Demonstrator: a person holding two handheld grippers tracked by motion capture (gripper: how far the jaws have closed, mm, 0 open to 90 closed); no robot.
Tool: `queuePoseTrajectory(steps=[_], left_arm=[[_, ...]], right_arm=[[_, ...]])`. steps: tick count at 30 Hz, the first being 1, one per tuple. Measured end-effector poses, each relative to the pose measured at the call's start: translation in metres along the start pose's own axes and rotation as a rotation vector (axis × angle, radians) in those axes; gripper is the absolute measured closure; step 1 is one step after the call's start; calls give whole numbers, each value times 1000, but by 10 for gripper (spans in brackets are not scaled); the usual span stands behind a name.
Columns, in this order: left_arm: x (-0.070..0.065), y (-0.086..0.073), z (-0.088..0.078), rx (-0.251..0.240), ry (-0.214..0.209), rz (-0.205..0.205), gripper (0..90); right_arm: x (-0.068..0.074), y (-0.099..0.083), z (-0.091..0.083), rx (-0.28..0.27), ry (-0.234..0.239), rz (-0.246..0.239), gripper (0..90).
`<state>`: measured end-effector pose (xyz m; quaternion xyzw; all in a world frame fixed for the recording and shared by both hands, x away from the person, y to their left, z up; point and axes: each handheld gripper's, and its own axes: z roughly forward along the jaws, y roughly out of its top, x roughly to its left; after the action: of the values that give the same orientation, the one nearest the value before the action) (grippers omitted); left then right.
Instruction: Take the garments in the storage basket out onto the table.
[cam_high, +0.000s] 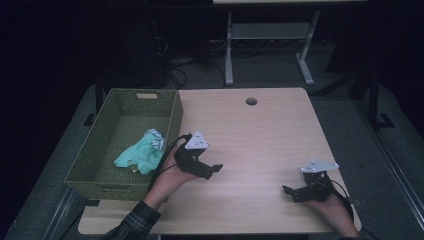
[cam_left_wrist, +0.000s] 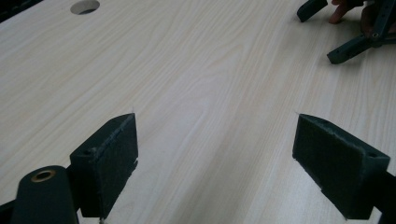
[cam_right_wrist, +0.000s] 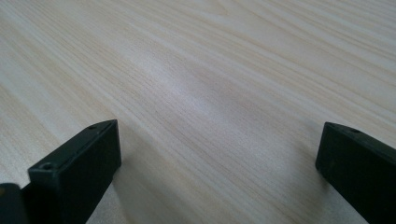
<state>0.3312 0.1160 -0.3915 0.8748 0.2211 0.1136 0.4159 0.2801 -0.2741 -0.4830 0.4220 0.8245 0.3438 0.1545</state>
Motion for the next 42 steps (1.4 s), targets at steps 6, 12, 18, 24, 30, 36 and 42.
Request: queuePoseTrajectory(steps=[6, 12, 18, 24, 30, 36, 42], left_arm=[[2, 3, -2, 1, -15, 0, 134], [5, 6, -1, -6, -29, 2, 134], [9, 10, -5, -9, -39, 13, 134], [12, 11, -11, -16, -41, 2, 134], [13, 13, -16, -9, -46, 10, 139], [17, 14, -23, -11, -45, 0, 137], [21, 13, -27, -14, -60, -18, 137]], right_arm=[[0, 0, 0, -1, 0, -1, 0], [0, 0, 0, -2, 1, -3, 0], [0, 0, 0, -2, 1, -3, 0], [0, 0, 0, 0, 1, -2, 0], [0, 0, 0, -2, 1, -3, 0], [0, 0, 0, -2, 1, -2, 0], [0, 0, 0, -2, 1, -2, 0]])
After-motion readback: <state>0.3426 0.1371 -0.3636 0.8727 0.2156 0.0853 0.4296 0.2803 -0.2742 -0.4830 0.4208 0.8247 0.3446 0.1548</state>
